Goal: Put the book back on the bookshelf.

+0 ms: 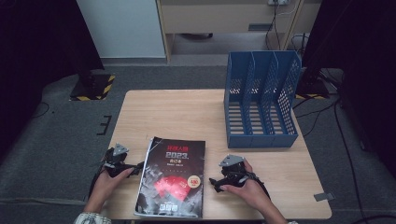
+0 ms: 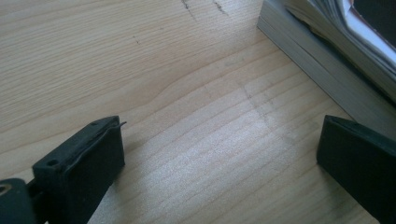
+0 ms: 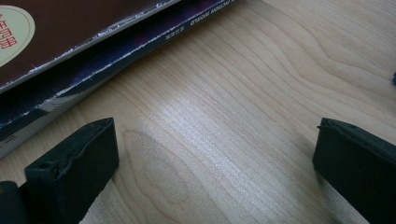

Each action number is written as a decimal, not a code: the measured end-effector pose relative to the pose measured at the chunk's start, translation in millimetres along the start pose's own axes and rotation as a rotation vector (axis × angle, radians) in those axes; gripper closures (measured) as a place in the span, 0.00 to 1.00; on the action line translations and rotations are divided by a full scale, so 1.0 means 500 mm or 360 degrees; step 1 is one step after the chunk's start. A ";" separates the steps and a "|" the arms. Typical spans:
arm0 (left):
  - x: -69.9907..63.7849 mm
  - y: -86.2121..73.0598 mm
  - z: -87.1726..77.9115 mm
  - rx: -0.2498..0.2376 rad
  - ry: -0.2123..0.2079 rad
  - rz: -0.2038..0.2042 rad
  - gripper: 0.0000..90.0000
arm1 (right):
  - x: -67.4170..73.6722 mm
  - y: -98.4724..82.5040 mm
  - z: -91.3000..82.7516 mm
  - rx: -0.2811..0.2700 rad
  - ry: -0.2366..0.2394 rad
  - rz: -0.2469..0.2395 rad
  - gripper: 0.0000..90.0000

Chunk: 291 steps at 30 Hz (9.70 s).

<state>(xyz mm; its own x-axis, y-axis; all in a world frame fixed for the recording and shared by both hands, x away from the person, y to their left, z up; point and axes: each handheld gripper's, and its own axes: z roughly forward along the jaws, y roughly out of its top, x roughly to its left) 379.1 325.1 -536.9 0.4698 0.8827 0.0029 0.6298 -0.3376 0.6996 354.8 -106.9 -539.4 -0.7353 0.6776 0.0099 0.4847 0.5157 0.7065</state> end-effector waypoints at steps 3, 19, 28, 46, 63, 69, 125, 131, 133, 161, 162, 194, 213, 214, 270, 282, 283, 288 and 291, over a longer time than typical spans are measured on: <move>0.000 0.000 0.000 0.0002 -0.0003 0.0001 0.00 | 0.000 0.000 0.000 0.0000 0.0003 0.0005 0.01; -0.013 0.000 -0.033 0.0017 -0.0017 0.0016 0.19 | -0.001 0.000 -0.001 0.0003 0.0000 0.0016 0.01; -0.060 0.023 -0.125 -0.0215 -0.0035 -0.0045 0.45 | -0.001 0.015 -0.026 -0.0050 -0.0008 0.0031 0.22; -0.113 0.035 -0.101 -0.0159 -0.0171 -0.0140 0.46 | 0.008 0.059 -0.039 -0.0255 0.0251 0.0145 0.22; -0.126 0.037 -0.077 -0.0073 -0.0198 -0.0105 0.55 | 0.012 0.087 0.027 -0.0132 0.0367 0.0161 0.18; -0.128 0.036 -0.075 -0.0071 -0.0214 -0.0088 0.56 | 0.023 0.086 0.035 -0.0115 0.0445 0.0202 0.17; -0.128 0.039 -0.069 -0.0066 -0.0243 -0.0064 0.56 | 0.065 0.180 0.087 -0.0083 0.0789 0.0305 0.34; -0.127 0.037 -0.069 -0.0073 -0.0249 -0.0063 0.56 | 0.044 0.191 0.102 -0.0092 0.0769 0.0365 0.47; -0.127 0.037 -0.069 -0.0075 -0.0249 -0.0063 0.56 | 0.040 0.192 0.104 -0.0082 0.0762 0.0394 0.53; -0.124 0.046 -0.074 -0.0204 -0.0263 -0.0110 0.31 | 0.053 0.271 0.043 -0.0231 0.0560 0.0228 0.92; -0.124 0.046 -0.074 -0.0212 -0.0264 -0.0111 0.29 | 0.053 0.274 0.041 -0.0243 0.0552 0.0216 0.92; -0.129 0.064 -0.049 -0.0303 -0.0382 -0.0072 0.25 | 0.047 0.354 -0.038 -0.0587 0.0445 -0.0006 0.96; -0.121 0.069 -0.016 -0.0244 -0.0526 -0.0040 0.44 | 0.051 0.362 -0.048 -0.0673 0.0442 -0.0046 0.96; -0.116 0.069 -0.018 -0.0240 -0.0524 -0.0078 0.48 | 0.051 0.362 -0.046 -0.0668 0.0441 -0.0046 0.96; -0.117 0.088 -0.073 -0.0400 -0.0280 0.0046 0.96 | 0.019 0.356 -0.070 -0.0676 0.0452 -0.0056 0.94; -0.116 0.088 -0.073 -0.0401 -0.0283 0.0040 0.96 | 0.020 0.358 -0.071 -0.0676 0.0465 -0.0054 0.91; -0.116 0.088 -0.073 -0.0401 -0.0283 0.0040 0.96 | 0.020 0.358 -0.071 -0.0675 0.0465 -0.0054 0.91; -0.116 0.088 -0.073 -0.0404 -0.0284 0.0041 0.96 | 0.022 0.363 -0.075 -0.0669 0.0472 -0.0066 0.89; -0.116 0.088 -0.074 -0.0406 -0.0285 0.0041 0.96 | 0.023 0.367 -0.078 -0.0678 0.0473 -0.0075 0.88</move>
<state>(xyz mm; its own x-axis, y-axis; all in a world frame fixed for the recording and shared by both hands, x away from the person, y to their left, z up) 356.7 271.2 -480.1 0.5993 0.7958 -0.0868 0.4511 -0.2462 0.8578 416.7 -24.9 -382.1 -0.8844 0.4487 0.1281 0.2579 0.2411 0.9356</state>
